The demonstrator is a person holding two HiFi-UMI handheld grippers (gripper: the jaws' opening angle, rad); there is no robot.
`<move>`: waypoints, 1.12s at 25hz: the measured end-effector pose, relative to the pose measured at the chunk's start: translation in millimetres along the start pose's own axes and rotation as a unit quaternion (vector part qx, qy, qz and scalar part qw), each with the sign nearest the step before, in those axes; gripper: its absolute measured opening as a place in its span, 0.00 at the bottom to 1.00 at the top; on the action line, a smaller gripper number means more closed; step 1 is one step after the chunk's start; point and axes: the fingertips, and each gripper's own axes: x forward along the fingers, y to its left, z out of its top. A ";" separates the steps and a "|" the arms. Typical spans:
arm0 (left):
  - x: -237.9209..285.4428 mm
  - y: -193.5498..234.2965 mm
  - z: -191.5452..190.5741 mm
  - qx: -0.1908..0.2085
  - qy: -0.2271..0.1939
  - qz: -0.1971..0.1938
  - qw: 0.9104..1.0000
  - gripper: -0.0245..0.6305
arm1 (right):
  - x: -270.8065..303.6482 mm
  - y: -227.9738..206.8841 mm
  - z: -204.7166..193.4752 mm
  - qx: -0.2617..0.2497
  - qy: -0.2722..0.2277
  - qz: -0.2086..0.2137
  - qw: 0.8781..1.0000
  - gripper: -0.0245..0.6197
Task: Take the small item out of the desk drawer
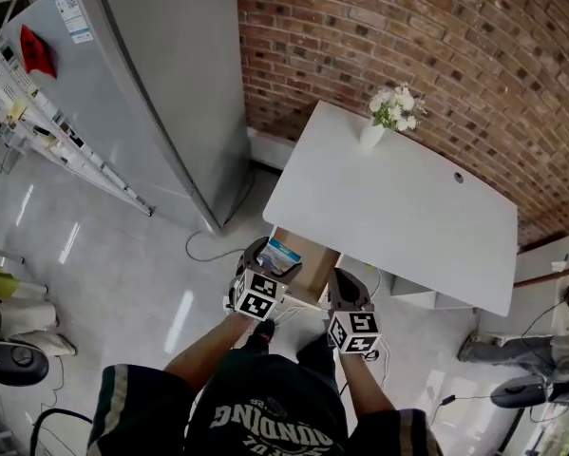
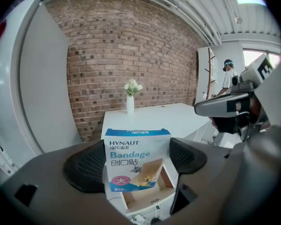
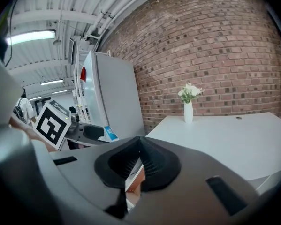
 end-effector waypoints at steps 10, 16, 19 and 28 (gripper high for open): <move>-47.3 5.3 66.8 0.023 -0.088 0.002 0.996 0.70 | -20.7 12.4 65.0 -0.041 -0.089 -0.030 0.995 0.08; -58.0 6.5 88.5 0.026 -0.117 -0.004 0.993 0.70 | -38.8 6.9 80.0 -0.048 -0.117 -0.061 0.990 0.08; -57.5 5.7 91.6 0.026 -0.120 -0.008 0.992 0.70 | -41.7 4.5 79.4 -0.049 -0.117 -0.064 0.990 0.08; -53.8 9.1 93.2 0.026 -0.123 -0.016 0.992 0.70 | -35.7 7.8 77.9 -0.051 -0.110 -0.065 0.990 0.08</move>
